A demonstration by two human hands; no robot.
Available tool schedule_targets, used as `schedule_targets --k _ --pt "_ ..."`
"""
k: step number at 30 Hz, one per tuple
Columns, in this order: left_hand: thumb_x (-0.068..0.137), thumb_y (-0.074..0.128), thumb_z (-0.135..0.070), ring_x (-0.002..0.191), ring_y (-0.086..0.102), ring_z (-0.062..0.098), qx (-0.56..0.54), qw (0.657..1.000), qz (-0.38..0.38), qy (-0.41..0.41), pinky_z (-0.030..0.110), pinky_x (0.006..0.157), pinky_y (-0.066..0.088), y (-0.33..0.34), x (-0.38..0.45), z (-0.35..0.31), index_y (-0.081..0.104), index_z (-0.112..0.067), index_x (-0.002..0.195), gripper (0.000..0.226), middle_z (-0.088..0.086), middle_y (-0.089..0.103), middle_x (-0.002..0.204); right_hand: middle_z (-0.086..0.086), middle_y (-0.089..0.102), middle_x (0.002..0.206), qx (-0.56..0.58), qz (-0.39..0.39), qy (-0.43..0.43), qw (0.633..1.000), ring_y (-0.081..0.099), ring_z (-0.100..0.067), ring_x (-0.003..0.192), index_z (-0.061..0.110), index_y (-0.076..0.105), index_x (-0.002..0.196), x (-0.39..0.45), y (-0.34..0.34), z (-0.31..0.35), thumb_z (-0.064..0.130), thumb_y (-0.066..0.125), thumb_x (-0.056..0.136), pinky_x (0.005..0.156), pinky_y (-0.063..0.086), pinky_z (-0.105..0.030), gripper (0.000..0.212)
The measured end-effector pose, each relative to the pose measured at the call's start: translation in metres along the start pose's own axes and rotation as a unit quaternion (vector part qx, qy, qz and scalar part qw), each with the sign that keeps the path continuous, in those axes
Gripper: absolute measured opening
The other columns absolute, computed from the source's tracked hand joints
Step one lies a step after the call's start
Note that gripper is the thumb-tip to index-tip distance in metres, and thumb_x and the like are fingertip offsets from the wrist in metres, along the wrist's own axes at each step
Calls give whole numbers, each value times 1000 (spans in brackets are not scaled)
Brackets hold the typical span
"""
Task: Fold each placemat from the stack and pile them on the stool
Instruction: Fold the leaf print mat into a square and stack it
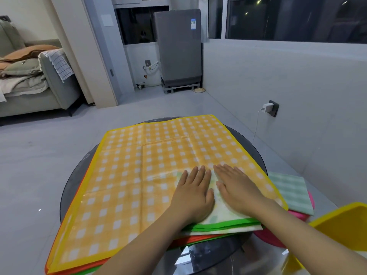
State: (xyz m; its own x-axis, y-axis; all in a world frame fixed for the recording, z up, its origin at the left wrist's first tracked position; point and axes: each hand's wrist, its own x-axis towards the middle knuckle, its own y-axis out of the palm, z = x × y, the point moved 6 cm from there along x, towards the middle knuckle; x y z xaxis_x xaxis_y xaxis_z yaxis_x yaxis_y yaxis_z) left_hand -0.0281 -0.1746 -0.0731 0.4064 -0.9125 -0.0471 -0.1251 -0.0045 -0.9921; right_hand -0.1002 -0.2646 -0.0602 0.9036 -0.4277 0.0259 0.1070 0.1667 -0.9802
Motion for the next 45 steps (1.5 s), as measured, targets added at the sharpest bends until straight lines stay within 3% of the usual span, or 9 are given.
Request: schedule_targets --k 3,21,25,27,31,34,37,42,45 --pt "87 1 -45 145 -15 13 -5 1000 -4 1 35 118 -13 2 0 1 -5 -20 151 69 -1 -11 159 6 -9 158 -18 23 10 1000 -13 -8 144 21 -5 150 -2 10 1 35 13 102 116 -11 -29 54" --pt "96 13 -56 145 -17 28 -56 974 -24 -216 44 118 -12 1 -19 41 -7 -1 149 79 16 -14 157 -9 -14 157 -19 22 203 979 -16 -21 145 6 -8 149 -12 13 -25 53 7 96 118 -13 -39 72" --pt "97 19 -53 147 -5 26 -104 964 -68 -233 41 119 -5 -2 -24 46 7 -3 150 74 14 -1 159 -6 -7 159 24 -13 204 979 -10 -19 146 10 1 150 -15 11 -28 48 12 98 119 -8 -38 66" --pt "97 29 -52 146 11 25 -134 958 -100 -233 41 119 6 -6 -24 50 24 -6 147 68 12 17 157 -4 1 159 55 -35 207 976 -3 -19 146 12 10 150 -15 9 -30 48 20 98 119 -5 -36 64" --pt "82 61 -53 114 54 18 -239 911 -180 -283 38 97 41 -21 -29 62 57 -21 117 48 -4 60 120 0 38 144 141 -90 227 959 29 -21 136 20 37 137 -16 -4 -37 48 50 90 111 21 -33 56" --pt "79 72 -41 93 63 17 -435 826 -170 -316 36 86 49 -25 -31 62 62 -23 102 31 -7 67 102 -2 51 120 224 -99 274 930 44 -25 118 18 46 122 -19 -13 -45 42 64 83 97 35 -35 49" --pt "80 74 -24 72 62 20 -577 742 -146 -308 30 57 48 -32 -28 58 65 -12 86 17 5 68 85 -1 51 107 355 -109 274 887 52 -24 108 12 49 118 -21 -22 -53 31 68 82 90 42 -35 45" --pt "78 76 -17 50 43 12 -605 737 -161 -257 17 40 32 -68 -19 46 68 -6 80 14 1 57 65 -6 67 97 467 -162 214 843 64 -22 89 8 68 100 -31 -60 -70 19 72 80 79 51 -34 23" --pt "80 74 -19 37 46 7 -608 744 -161 -226 19 38 26 -94 -8 25 66 -10 76 12 0 57 64 -7 67 80 463 -201 197 841 59 -17 67 9 69 84 -38 -96 -83 13 73 79 60 44 -27 7"
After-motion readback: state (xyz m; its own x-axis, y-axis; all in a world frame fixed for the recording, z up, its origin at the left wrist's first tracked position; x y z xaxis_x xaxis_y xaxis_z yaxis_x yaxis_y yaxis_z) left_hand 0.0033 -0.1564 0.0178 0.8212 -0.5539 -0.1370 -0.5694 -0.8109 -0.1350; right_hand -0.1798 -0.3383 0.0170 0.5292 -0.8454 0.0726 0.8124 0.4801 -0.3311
